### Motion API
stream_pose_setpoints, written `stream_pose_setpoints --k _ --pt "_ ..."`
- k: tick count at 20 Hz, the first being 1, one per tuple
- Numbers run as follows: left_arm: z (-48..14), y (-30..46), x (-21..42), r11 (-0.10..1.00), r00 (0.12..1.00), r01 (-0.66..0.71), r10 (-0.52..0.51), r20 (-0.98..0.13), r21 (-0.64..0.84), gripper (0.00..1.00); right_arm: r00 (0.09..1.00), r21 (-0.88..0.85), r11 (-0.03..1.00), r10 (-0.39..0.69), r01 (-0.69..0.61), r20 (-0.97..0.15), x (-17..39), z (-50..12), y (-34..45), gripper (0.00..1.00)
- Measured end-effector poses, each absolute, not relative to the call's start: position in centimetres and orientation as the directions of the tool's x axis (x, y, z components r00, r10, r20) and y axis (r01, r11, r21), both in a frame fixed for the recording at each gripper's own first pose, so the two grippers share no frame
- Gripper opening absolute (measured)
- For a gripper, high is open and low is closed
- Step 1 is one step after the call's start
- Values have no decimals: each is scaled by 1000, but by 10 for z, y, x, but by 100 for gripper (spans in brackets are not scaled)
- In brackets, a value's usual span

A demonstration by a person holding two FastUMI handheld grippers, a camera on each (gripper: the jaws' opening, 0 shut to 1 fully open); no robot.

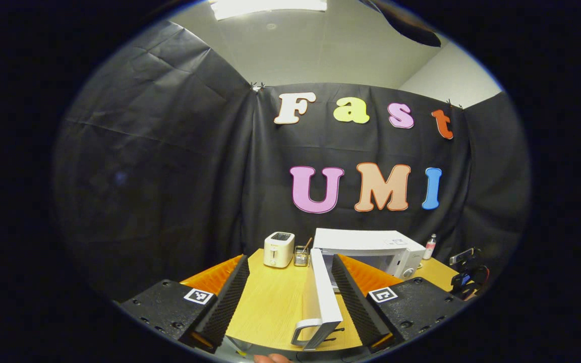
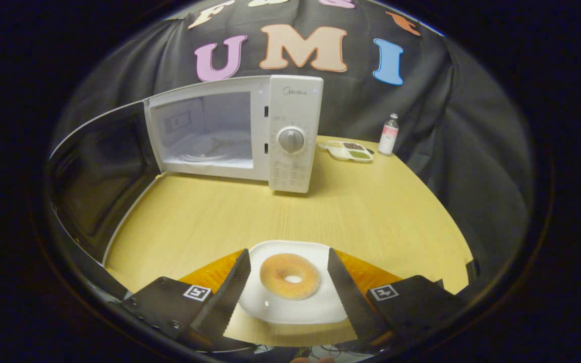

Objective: Open the microwave oven with the left hand, put the food in, and close the microwave oven.

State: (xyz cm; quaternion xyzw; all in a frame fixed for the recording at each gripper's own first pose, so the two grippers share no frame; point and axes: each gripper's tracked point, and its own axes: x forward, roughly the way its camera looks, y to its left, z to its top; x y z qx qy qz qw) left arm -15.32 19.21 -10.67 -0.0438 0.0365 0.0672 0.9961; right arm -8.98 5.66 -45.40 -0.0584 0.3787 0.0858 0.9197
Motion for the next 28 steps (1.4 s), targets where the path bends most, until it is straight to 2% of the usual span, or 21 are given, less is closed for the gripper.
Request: stream_pose_setpoints --k 5,10,13,15,16,17,18,19,20,23,24,28 --pt "-104 192 -149 985 989 -138 131 -71 -102 93 649 -70 975 88 -213 -756 -98 -485 55 98" --pt "-103 193 -146 985 989 -140 134 -60 -103 95 585 14 994 75 -108 -807 -103 -509 50 98" --pt "-102 196 -142 984 989 -144 139 -53 -109 95 582 22 995 78 -102 -809 -100 -511 53 97" --pt "-105 194 -140 984 990 -136 130 -58 -118 96 578 22 995 77 -101 -813 -98 -512 55 94" --pt "-106 194 -139 984 990 -133 127 -61 -119 96 575 23 995 76 -99 -815 -99 -511 55 82" --pt "-106 194 -138 984 990 -132 125 -63 -119 96 572 29 995 79 -95 -816 -99 -511 56 82" --pt "-106 195 -137 984 990 -131 124 -62 -119 94 568 49 995 91 -88 -818 -99 -510 59 88" --pt "-105 195 -137 984 990 -132 126 -61 -119 94 565 73 994 103 -75 -819 -99 -508 63 82" --pt "-106 196 -135 984 990 -133 126 -62 -119 95 565 102 993 116 -57 -817 -98 -505 67 83" --pt "-109 199 -136 984 989 -135 128 -70 -119 95 568 213 977 164 20 -807 -93 -491 84 93" --pt "-109 200 -135 984 989 -136 128 -71 -118 95 567 256 965 181 55 -804 -90 -486 91 83" --pt "-111 202 -134 985 988 -141 133 -84 -104 95 565 452 861 259 232 -784 -71 -467 123 83"
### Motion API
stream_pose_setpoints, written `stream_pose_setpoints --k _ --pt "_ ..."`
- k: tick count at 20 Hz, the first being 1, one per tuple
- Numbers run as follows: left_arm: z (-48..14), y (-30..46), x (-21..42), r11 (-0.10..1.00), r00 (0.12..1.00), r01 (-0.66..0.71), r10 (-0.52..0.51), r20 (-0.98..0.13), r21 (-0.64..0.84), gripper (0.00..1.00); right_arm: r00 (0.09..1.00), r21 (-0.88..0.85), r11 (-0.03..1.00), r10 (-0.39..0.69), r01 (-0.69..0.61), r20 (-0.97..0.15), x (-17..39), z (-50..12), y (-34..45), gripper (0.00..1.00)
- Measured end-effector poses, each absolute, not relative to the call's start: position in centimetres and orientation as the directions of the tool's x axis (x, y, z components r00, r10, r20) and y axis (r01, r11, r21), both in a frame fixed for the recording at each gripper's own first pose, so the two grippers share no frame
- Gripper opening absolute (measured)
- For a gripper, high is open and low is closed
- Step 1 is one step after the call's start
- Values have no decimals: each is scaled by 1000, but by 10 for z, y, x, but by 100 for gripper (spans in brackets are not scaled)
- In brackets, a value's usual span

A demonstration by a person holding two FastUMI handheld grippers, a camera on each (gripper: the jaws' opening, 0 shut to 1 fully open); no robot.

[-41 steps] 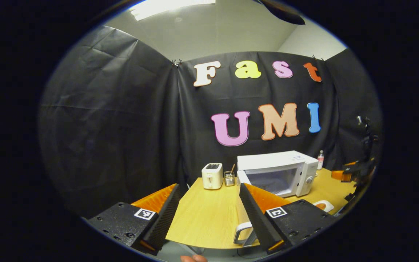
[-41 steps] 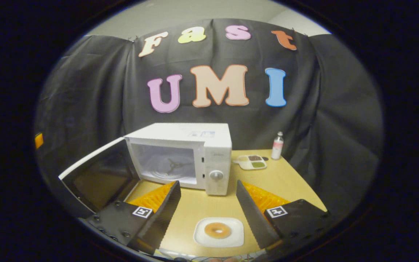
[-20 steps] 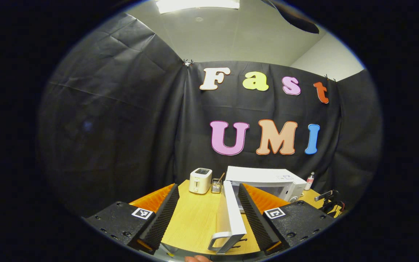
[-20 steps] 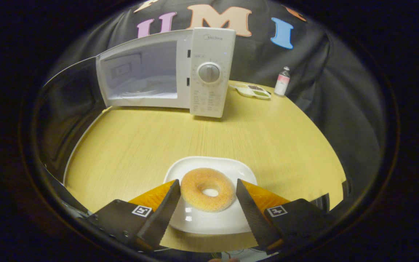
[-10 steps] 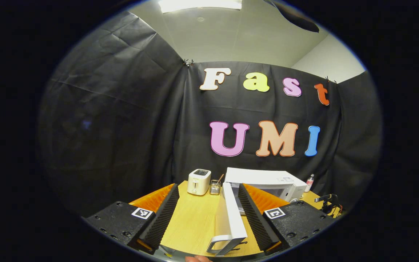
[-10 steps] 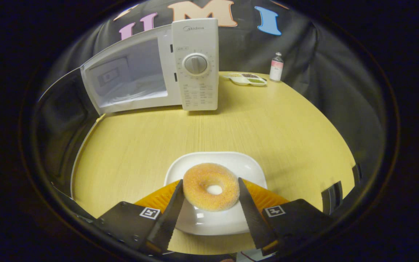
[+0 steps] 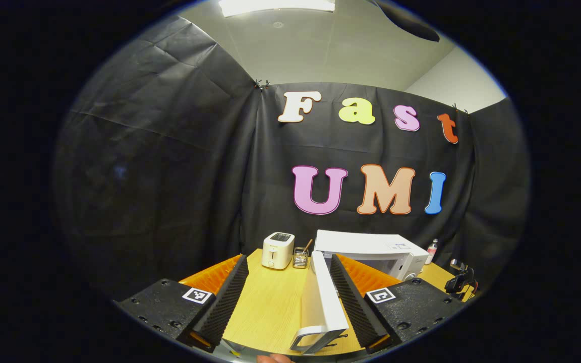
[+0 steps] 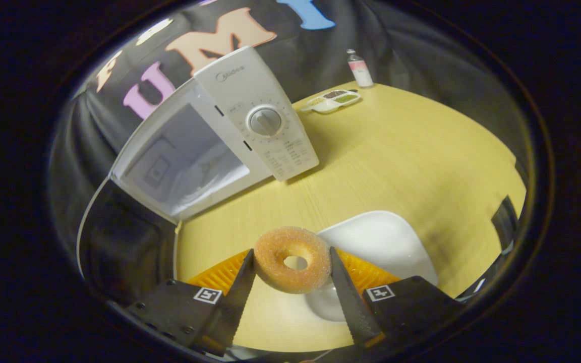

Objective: Open the microwave oven with the left hand, put the food in, and close the microwave oven.

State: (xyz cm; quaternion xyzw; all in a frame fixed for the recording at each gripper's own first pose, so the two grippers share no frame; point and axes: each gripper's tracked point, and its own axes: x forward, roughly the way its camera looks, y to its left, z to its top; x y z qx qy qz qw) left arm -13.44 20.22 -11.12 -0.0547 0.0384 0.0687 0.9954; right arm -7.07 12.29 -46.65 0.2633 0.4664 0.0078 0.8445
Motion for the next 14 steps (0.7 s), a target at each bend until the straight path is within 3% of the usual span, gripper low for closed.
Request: stream_pose_setpoints --k 5,6,9,14 --pt "-113 207 -137 985 985 -153 145 -97 -82 95 597 638 680 357 361 -719 -37 -439 173 82" --pt "-113 208 -137 984 984 -155 146 -102 -85 95 599 674 632 385 383 -702 -31 -434 186 88" --pt "-117 212 -139 982 979 -171 160 -124 -85 96 604 744 506 449 436 -659 -12 -424 224 82" --pt "-124 225 -149 977 967 -207 197 -159 -49 93 632 783 410 465 467 -620 21 -421 267 82"
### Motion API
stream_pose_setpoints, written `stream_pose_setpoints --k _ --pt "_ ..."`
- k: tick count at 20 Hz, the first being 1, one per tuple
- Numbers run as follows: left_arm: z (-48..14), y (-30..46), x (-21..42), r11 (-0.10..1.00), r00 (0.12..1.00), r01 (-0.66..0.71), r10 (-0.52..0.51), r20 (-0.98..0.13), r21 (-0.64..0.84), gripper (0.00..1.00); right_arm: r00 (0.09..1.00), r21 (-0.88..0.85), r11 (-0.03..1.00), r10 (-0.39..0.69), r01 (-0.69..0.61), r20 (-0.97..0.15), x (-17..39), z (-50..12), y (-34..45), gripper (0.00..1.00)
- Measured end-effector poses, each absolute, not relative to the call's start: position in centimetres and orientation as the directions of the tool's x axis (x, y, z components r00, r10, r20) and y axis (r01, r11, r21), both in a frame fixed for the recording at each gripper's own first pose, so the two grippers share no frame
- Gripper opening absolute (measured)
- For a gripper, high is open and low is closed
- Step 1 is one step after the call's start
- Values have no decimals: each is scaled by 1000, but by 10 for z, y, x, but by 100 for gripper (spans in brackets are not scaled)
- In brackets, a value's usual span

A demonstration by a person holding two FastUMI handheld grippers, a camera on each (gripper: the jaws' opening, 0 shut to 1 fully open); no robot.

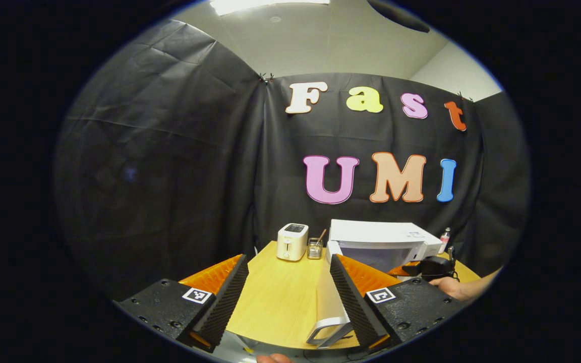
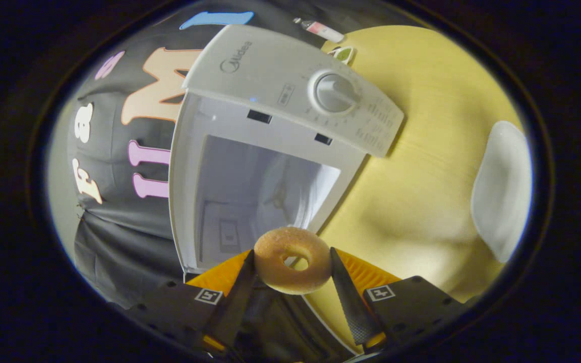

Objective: Open the microwave oven with the left hand, put the food in, and close the microwave oven.

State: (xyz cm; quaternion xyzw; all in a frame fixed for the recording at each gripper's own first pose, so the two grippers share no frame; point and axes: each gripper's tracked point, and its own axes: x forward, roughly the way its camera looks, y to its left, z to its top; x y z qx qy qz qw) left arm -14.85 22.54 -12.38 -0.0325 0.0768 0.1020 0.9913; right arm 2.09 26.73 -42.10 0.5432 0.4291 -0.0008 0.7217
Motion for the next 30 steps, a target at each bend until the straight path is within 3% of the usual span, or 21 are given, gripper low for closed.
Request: stream_pose_setpoints --k 12,17,20,23,30 --pt "-139 261 -172 947 932 -317 301 -202 -49 95 692 740 317 268 594 -670 101 -467 284 81" --pt "-141 274 -180 932 915 -361 347 -207 -35 93 704 727 324 207 606 -679 116 -474 283 87" --pt "-142 278 -183 931 914 -365 351 -205 -32 98 705 722 333 196 606 -682 116 -473 284 88" --pt "-144 275 -181 934 916 -356 342 -209 -37 93 700 723 349 214 597 -681 112 -474 289 88" --pt "-146 277 -183 935 917 -353 339 -208 -31 94 735 749 353 204 560 -646 122 -469 293 86"
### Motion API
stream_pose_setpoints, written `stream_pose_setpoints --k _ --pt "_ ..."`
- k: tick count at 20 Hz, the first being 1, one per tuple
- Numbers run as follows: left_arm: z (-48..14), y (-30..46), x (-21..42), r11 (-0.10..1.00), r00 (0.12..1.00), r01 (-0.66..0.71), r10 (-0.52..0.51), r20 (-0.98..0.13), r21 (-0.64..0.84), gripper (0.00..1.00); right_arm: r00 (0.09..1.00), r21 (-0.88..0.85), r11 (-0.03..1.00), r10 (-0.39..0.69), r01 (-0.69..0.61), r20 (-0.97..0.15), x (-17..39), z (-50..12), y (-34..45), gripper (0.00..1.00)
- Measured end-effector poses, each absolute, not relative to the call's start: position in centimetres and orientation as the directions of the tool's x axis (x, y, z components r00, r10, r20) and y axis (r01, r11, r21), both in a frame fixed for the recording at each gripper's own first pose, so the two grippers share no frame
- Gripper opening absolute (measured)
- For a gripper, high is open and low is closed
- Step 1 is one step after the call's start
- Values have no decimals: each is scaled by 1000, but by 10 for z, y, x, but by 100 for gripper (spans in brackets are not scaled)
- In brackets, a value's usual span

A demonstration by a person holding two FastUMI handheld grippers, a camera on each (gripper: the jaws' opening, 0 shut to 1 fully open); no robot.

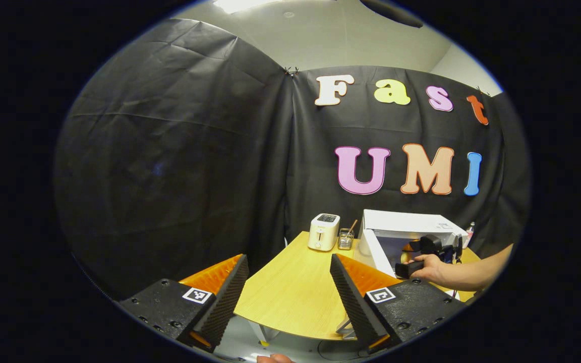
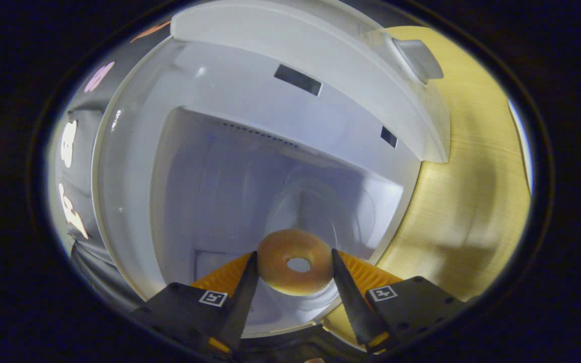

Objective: Open the microwave oven with the left hand, put the food in, and close the microwave oven.

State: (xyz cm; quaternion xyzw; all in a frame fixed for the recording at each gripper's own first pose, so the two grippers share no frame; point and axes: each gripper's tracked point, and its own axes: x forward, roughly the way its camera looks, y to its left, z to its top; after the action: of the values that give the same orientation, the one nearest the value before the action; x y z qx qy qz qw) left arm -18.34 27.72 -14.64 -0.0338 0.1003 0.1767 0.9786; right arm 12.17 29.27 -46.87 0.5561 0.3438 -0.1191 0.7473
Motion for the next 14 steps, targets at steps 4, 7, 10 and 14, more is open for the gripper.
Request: stream_pose_setpoints --k 4,7,10,14 --pt "-146 282 -188 931 912 -366 354 -207 -19 93 739 743 360 179 565 -649 125 -466 287 79" --pt "-148 285 -189 929 911 -368 355 -210 -27 95 732 733 390 186 557 -655 122 -467 286 86" --pt "-148 280 -186 936 918 -352 338 -209 -30 93 724 732 398 205 553 -659 120 -468 287 97" --pt "-156 275 -177 943 926 -328 310 -215 -53 95 731 736 439 223 516 -645 110 -459 281 87"
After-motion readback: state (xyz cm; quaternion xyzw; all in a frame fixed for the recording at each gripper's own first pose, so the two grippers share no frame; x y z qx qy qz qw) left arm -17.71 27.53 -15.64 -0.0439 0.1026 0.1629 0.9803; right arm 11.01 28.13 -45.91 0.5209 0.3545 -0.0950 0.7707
